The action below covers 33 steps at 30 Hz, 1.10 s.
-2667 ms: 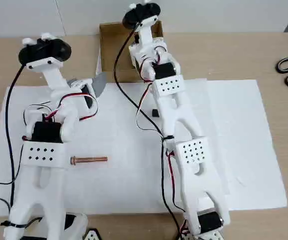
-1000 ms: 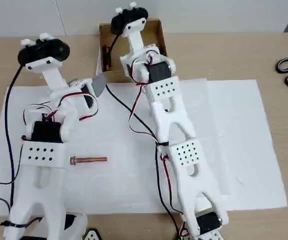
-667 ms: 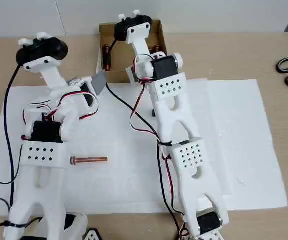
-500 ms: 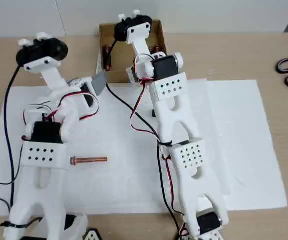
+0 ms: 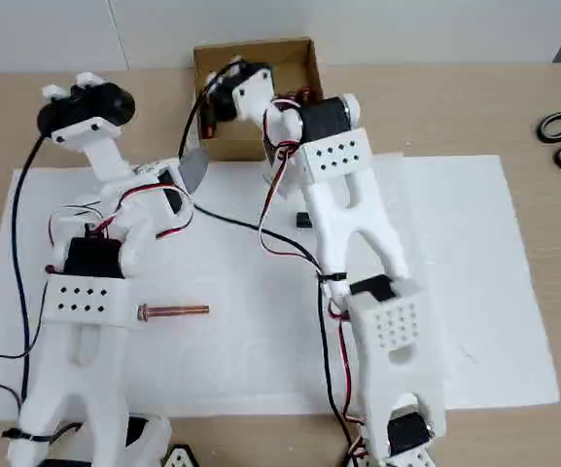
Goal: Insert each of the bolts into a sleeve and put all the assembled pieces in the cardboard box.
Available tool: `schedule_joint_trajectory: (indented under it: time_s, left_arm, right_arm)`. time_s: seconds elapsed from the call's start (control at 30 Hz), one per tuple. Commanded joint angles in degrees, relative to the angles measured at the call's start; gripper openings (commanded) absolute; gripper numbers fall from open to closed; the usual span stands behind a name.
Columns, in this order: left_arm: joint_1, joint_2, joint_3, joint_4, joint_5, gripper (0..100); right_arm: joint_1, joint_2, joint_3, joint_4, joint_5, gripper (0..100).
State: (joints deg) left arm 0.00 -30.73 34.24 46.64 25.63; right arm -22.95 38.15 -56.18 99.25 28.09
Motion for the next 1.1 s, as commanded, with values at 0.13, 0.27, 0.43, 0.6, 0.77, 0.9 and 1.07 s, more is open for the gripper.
schedule_joint_trajectory:
  time_s: [0.13, 0.27, 0.43, 0.6, 0.77, 0.9, 1.07]
  left_arm:
    - [0.09, -0.09, 0.04, -0.18, 0.0, 26]
    - [0.09, -0.26, 0.04, 0.0, 0.0, 26]
    - [-0.26, -0.44, 0.04, 0.09, 0.0, 26]
    - [0.0, -0.44, 0.04, 0.09, 0.0, 26]
    - [0.09, -0.44, 0.04, 0.09, 0.0, 26]
    - [0.09, -0.44, 0.04, 0.09, 0.0, 26]
    - [0.09, -0.44, -0.04, 0.09, 0.0, 26]
  right_arm:
    - [0.31, -10.42, 18.02, -0.75, 16.09, 19.4]
    - [1.45, -8.66, 18.46, -1.36, 21.8, 19.4]
    - [2.95, -4.26, 18.46, -2.33, 27.43, 19.4]
    - [2.95, -1.63, 18.46, -5.14, 30.42, 19.3]
    - [3.21, 0.48, 18.37, -6.2, 31.38, 19.3]
    - [4.0, 1.89, 18.37, -7.25, 32.44, 18.0]
    - [4.09, 4.09, 18.37, -8.4, 33.41, 9.1]
